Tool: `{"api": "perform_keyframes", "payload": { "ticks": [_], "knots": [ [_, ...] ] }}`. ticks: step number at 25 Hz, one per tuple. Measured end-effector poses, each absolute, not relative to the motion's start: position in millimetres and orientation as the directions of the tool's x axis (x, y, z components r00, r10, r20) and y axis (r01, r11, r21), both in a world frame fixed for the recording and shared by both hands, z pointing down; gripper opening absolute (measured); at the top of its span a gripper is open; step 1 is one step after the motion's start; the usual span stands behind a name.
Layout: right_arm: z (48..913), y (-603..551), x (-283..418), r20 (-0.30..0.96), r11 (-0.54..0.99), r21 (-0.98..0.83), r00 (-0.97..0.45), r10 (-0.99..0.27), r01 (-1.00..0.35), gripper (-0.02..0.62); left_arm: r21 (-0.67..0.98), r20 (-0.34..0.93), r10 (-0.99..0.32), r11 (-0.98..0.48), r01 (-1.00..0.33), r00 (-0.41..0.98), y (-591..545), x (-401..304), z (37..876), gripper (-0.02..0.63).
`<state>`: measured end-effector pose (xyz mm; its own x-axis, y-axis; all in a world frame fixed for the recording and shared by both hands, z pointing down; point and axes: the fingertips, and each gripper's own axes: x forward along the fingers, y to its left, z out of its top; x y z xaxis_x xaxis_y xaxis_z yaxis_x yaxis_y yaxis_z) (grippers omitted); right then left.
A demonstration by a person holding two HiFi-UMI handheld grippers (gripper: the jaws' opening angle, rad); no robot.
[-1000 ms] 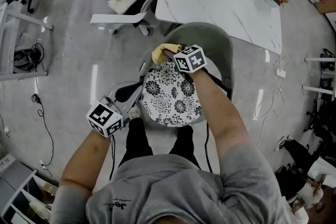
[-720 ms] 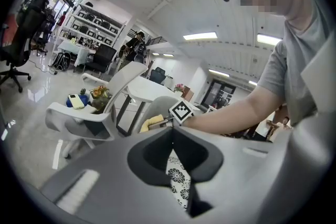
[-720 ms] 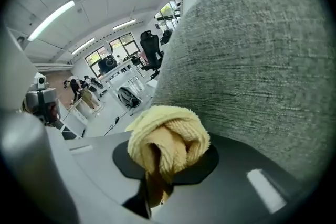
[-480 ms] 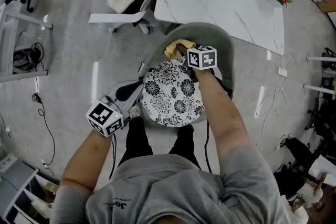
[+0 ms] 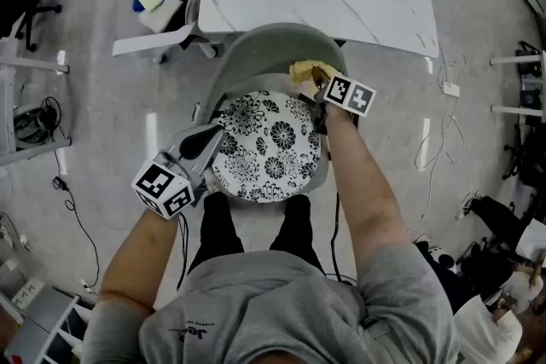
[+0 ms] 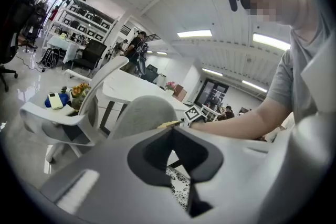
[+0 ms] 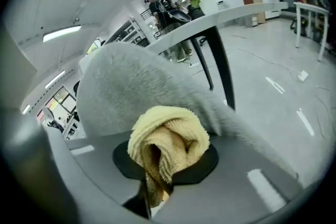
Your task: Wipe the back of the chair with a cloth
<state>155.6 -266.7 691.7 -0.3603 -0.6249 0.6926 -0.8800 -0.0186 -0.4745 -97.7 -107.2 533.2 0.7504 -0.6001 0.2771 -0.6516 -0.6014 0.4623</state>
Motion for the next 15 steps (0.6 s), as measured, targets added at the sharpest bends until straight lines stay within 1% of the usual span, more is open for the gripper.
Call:
{"api": "perform_keyframes", "payload": {
  "ticks": [3, 7, 9, 11, 15],
  "knots": [
    [683.8, -250.7, 187.6, 0.684, -0.071, -0.487, -0.329, -0.651, -0.871, 0.058, 0.455, 0.276, -0.590, -0.615, -0.644, 0.759, -106.2, -78.9, 530.4, 0.058],
    [677.5, -234.8, 211.6, 0.678, -0.059, -0.482, -0.329, -0.657, -0.874, 0.058, 0.453, 0.271, -0.582, -0.626, -0.635, 0.767, -106.6, -59.5, 525.6, 0.058],
    [675.8, -232.9, 215.7, 0.685, -0.006, -0.462, -0.353, -0.637, -0.887, 0.058, 0.454, 0.263, -0.581, -0.630, -0.630, 0.770, -108.5, -50.7, 523.3, 0.058],
    [672.2, -233.5, 212.8, 0.691, 0.088, -0.439, -0.399, -0.603, -0.894, 0.058, 0.454, 0.255, -0.582, -0.633, -0.627, 0.772, -109.9, -44.7, 521.7, 0.058],
    [661.0, -231.4, 182.3, 0.657, 0.282, -0.462, -0.538, -0.528, -0.841, 0.058, 0.460, 0.247, -0.591, -0.626, -0.630, 0.768, -109.1, -46.8, 522.3, 0.058]
  ]
}}
